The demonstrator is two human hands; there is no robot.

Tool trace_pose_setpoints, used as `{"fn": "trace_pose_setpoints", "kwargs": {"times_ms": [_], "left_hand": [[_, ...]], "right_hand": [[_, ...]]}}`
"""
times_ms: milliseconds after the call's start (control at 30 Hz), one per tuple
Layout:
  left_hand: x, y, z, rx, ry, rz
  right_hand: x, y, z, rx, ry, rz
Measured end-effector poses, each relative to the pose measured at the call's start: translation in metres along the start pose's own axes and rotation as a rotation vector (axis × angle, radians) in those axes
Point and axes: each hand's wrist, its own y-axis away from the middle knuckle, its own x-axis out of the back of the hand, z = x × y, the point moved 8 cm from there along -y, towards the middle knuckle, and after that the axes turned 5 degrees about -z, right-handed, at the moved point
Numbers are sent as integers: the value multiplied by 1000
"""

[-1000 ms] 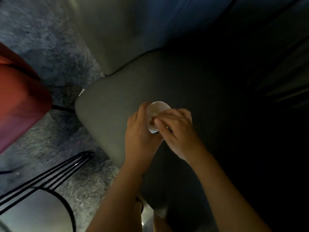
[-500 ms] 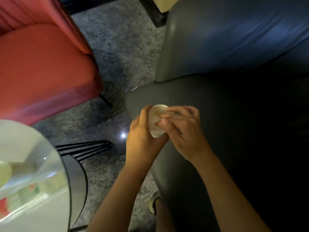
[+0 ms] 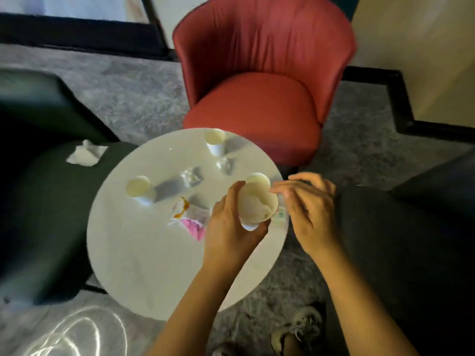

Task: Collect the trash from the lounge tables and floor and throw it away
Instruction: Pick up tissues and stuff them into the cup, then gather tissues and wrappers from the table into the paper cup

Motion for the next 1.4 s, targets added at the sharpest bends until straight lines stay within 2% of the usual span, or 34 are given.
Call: {"fn": "trace_pose_setpoints", "kwargs": {"times_ms": [200, 433, 567, 767, 1000, 1133, 1233, 1400], "left_hand": [[112, 32, -69, 175, -14, 196], [166, 59, -141, 358, 44, 323], [166, 54, -183, 447, 78, 351], [123, 23, -242, 520, 100, 293], [81, 6, -294, 632, 124, 341], [71, 13, -303, 665, 141, 343], [74, 15, -306, 674, 131, 340], [77, 12, -304, 670, 139, 306]], "right_hand": [[-88, -24, -99, 107, -106, -165], [-176, -31, -146, 158, -179, -353], [-228, -44, -126, 62, -113, -465], [-306, -67, -38, -175, -1, -578], [-388, -78, 41, -191, 177, -771], [-394, -72, 50, -159, 161, -702], [-391, -72, 51, -202, 123, -676], [-368, -73, 6, -148, -81, -601]]}}
